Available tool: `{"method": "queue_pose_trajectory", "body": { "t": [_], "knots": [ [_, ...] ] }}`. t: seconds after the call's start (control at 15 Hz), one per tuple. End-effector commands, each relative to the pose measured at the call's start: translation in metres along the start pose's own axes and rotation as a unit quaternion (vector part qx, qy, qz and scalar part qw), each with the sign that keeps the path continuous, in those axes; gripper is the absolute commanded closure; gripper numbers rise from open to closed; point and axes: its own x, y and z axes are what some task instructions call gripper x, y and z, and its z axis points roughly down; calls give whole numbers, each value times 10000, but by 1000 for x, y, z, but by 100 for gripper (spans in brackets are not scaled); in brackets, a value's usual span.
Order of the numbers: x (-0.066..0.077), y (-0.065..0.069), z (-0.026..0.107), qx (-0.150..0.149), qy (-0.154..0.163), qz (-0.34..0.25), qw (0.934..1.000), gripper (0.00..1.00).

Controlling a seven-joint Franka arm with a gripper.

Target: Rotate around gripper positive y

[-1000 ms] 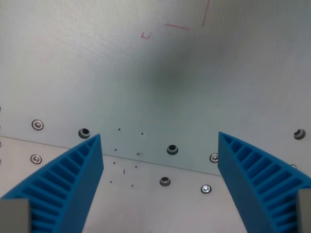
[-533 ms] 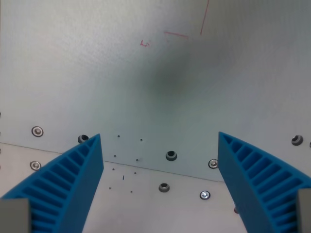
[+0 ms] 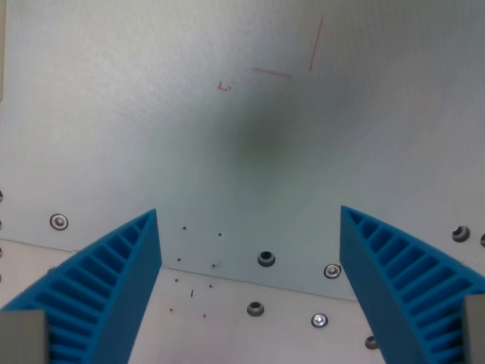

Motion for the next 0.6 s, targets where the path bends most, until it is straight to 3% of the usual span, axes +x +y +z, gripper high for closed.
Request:
{"method": "queue_pose_trajectory", "body": {
  "t": [0.07, 0.6],
  "knots": [
    [-12, -2, 0, 37, 1123, -18, 9937, 0],
    [-12, -2, 0, 38, 1585, -16, 9873, 0]
  ]
}}
